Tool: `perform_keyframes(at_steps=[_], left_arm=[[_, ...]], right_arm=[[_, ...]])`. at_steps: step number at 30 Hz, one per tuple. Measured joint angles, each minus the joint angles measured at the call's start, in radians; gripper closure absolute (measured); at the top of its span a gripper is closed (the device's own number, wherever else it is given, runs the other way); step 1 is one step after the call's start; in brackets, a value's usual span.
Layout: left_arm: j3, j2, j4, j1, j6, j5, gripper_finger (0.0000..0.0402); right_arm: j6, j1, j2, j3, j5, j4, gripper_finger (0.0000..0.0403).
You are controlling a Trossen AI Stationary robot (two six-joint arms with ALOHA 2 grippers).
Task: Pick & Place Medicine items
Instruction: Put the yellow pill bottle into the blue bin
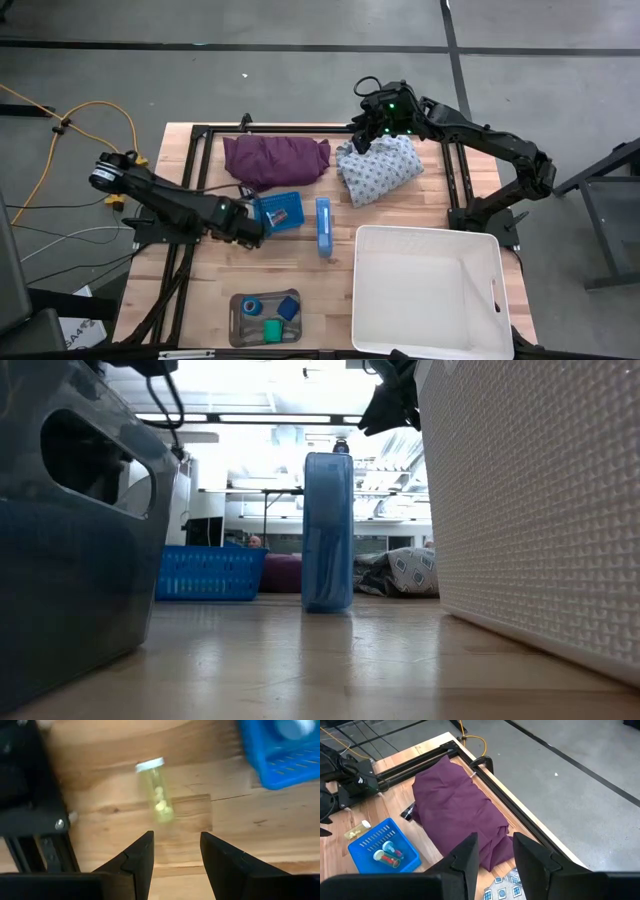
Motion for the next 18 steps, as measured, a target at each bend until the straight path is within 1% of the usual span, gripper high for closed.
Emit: perform_keyframes(at_steps=[4, 7, 18], left_arm=[[0.0, 0.03, 0.001, -0.042, -0.1, 0.001, 0.025], [0.0, 0.042, 0.0, -0.053, -0.154, 0.008, 0.025], [0.0, 0.042, 0.0, -0.053, -0.216, 0.01, 0.025]], right_arm=[[0.0, 0.0, 0.0, 0.0, 0.0, 0.006, 0.0293], [0.0, 0.0, 0.0, 0.0, 0.0, 0.006, 0.0293], [0.0, 0.0, 0.0, 0.0, 0.0, 0.009, 0.0293]])
